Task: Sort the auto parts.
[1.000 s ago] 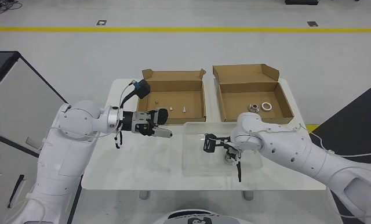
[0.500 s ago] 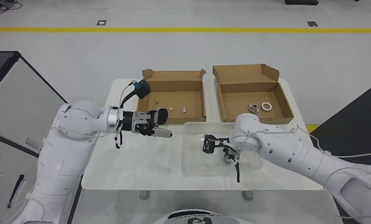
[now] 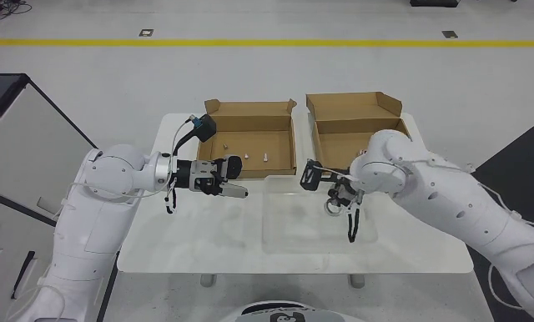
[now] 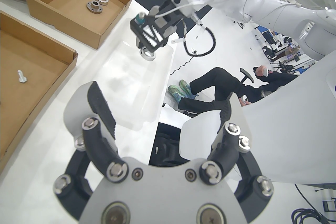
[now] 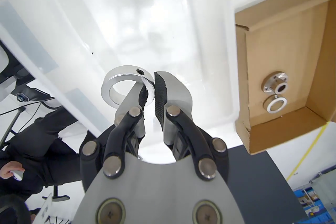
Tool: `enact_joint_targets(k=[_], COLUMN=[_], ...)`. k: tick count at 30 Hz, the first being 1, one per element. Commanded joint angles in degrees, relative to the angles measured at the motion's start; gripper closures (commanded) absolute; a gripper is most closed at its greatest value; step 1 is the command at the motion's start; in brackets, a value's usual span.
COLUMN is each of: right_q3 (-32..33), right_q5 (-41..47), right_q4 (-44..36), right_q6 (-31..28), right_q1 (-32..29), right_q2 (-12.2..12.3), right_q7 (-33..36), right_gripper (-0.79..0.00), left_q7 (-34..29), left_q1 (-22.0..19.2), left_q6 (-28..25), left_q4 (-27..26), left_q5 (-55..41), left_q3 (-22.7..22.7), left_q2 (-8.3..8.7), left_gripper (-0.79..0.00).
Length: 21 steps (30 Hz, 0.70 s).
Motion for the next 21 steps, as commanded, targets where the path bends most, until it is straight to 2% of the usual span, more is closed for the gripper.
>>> enact_joint_targets(k=[1,4,14,18,21], right_q3=[2.8,5.4,5.5,10.6,13.6], right_q5=[0.8,3.2,3.6,19.6,33.4], right_q4=[-2.3,-4.8,-4.5,4.0,9.6], right_q6=[0.4,0.7,1.0,2.6,-0.5], right_q1=[-0.5,-1.0,-1.2,-2.3,-3.4], right_q2=[1.4,3.1,3.1,3.2,3.4], right_q7=[0.3,0.3,-0.4,-8.6,-9.6], right_gripper=[0.0,0.0,0.0,0.0,0.0], left_q7=[0.0,0.0,0.0,0.0,0.0], left_q1=[0.0,0.0,0.0,0.0,0.0], left_q6=[0.0,0.0,0.0,0.0,0.0], left_q4=[0.0,0.0,0.0,0.0,0.0], left_q5=[0.0,0.0,0.0,0.0,0.0], left_q3=[0.0,0.0,0.0,0.0,0.0], left_q2=[0.0,0.0,0.0,0.0,0.0], left_gripper=[-0.785,-0.785,-0.785,-0.785,-0.785])
